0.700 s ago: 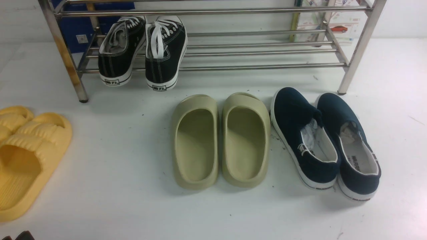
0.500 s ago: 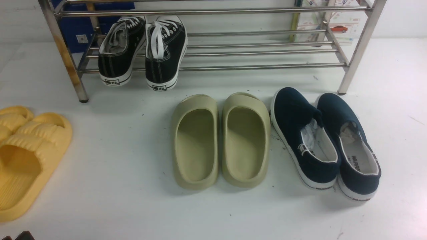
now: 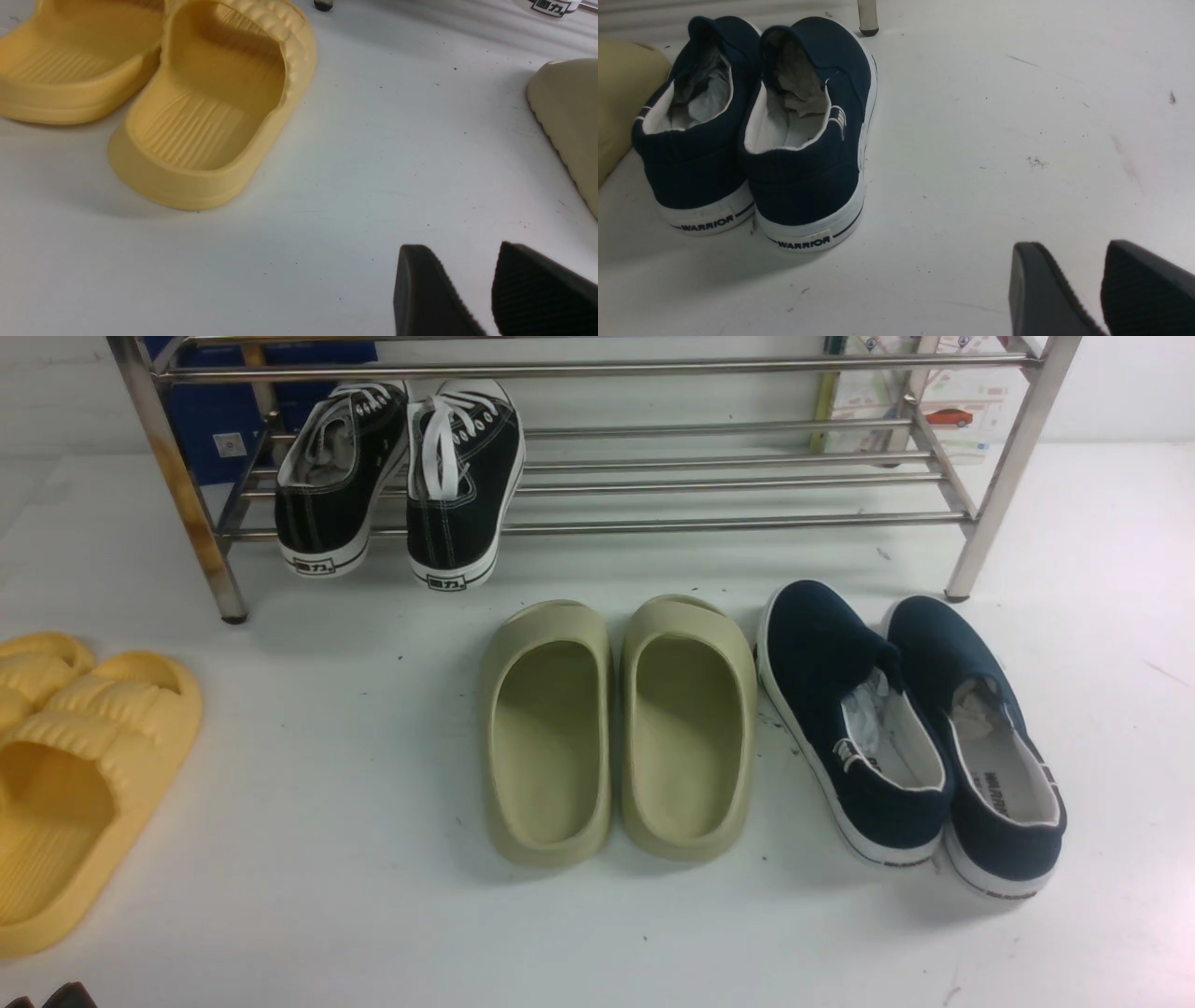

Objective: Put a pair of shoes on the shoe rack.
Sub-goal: Use the right arm to grab the shoe closest to it

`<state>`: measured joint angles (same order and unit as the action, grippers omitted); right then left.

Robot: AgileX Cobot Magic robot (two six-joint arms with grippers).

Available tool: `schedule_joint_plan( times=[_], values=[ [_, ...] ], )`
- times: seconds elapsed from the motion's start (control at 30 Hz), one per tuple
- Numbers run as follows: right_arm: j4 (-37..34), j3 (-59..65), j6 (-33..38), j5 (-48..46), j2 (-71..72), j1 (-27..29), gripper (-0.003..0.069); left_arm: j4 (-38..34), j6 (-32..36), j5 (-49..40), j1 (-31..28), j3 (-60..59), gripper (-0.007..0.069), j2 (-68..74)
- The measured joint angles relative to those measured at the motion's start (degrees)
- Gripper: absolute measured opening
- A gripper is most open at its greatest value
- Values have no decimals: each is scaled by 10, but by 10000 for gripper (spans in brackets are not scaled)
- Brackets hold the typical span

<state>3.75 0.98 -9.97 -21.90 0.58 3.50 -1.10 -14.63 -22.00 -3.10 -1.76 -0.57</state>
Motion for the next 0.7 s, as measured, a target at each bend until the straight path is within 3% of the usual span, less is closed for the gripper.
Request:
schedule_joint_plan(
  times=[0.4, 0.57, 0.63, 0.67, 0.7],
  values=[
    [-28, 0, -21, 0, 0, 0, 246, 0, 0, 0, 0, 0, 238, 0],
    [-123, 0, -92, 0, 0, 0, 246, 0, 0, 0, 0, 0, 238, 0],
    [-209, 0, -163, -1, 0, 0, 246, 0, 0, 0, 0, 0, 238, 0],
    [-209, 0, -169, -2, 0, 0, 246, 0, 0, 0, 0, 0, 238, 0],
    [-275, 1, -222, -5, 0, 0, 246, 0, 0, 0, 0, 0, 238, 0]
  ],
)
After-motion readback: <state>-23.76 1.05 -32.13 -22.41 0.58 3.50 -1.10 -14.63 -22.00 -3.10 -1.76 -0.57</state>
